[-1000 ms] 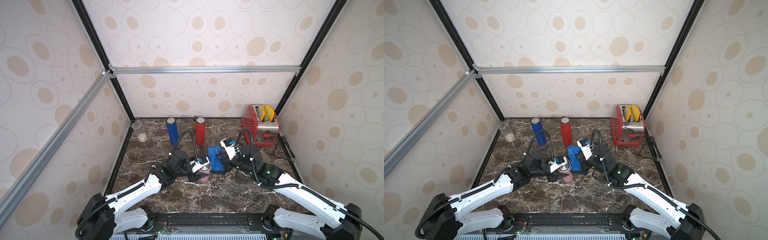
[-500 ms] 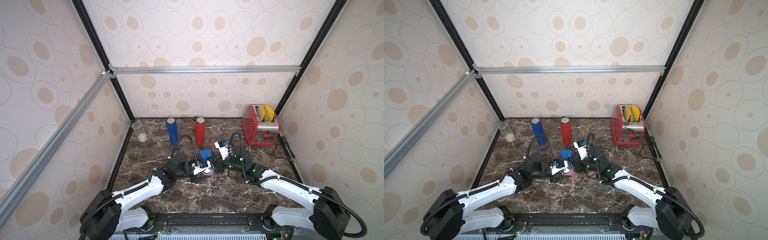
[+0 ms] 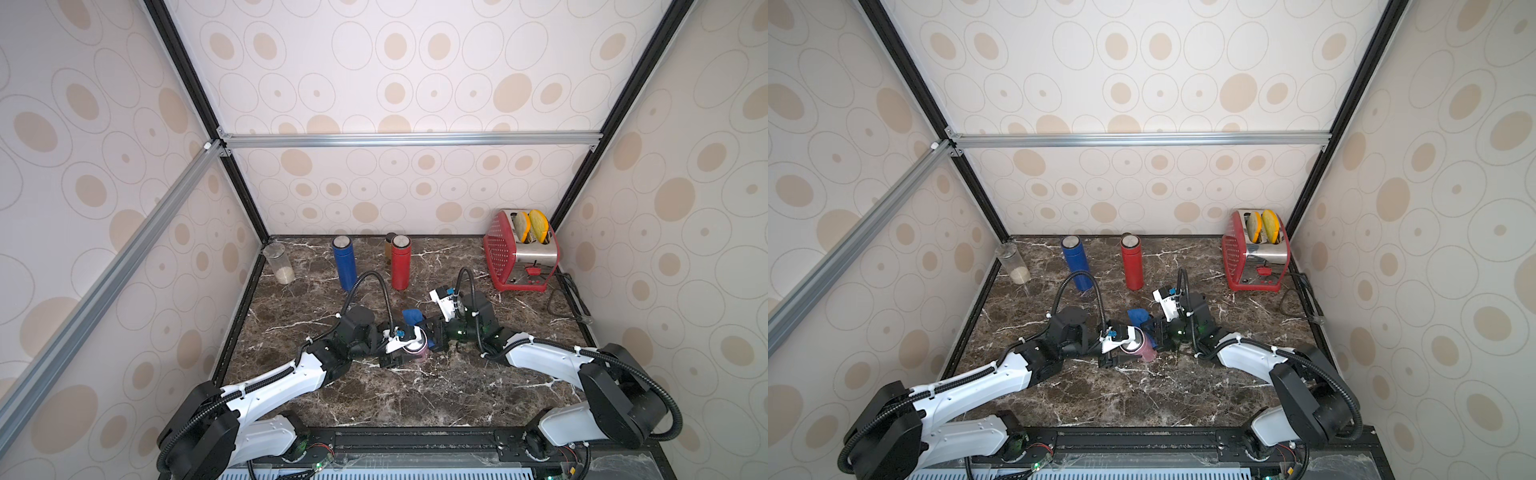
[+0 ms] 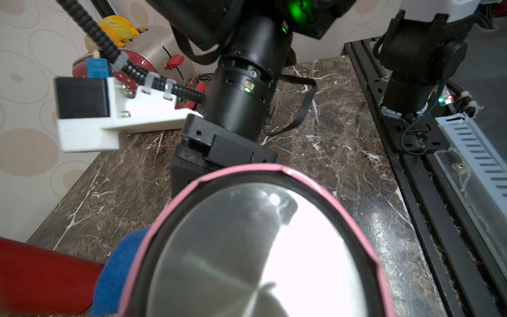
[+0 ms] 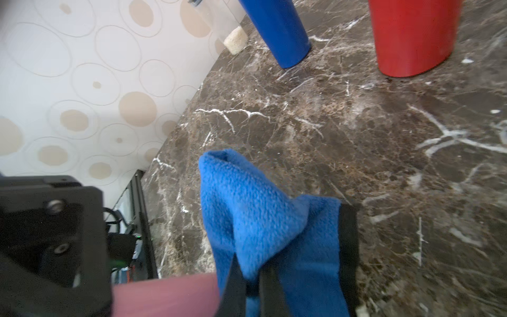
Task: Wipe the surface of the thermos
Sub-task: Wipe the dirt from the surface of the thermos.
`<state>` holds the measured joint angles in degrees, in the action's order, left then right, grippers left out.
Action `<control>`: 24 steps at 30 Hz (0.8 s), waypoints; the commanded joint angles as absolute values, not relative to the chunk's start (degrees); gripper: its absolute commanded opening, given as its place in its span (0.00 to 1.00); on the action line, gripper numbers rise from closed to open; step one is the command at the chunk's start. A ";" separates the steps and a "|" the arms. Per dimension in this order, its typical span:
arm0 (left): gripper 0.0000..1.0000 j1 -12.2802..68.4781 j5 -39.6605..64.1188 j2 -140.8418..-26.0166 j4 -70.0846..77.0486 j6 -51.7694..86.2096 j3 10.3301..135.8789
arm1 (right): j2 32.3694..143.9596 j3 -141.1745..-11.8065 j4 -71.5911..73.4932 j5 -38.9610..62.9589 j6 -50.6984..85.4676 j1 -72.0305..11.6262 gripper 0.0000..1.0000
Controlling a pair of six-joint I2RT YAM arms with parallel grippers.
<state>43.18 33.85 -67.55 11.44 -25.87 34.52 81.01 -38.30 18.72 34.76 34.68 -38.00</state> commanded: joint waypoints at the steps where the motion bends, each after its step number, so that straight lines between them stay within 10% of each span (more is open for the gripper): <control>1: 0.45 43.26 34.58 -67.51 3.61 -30.75 36.59 | 77.04 -45.07 9.26 50.29 32.27 -36.22 0.00; 24: 0.44 43.27 34.98 -69.37 -2.82 -37.20 39.81 | 100.44 -49.12 4.02 60.26 23.35 -35.51 0.00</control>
<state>43.64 38.00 -68.42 1.52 -35.35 38.94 99.26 -49.43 7.29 57.06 26.39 -34.28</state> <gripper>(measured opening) 0.662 0.070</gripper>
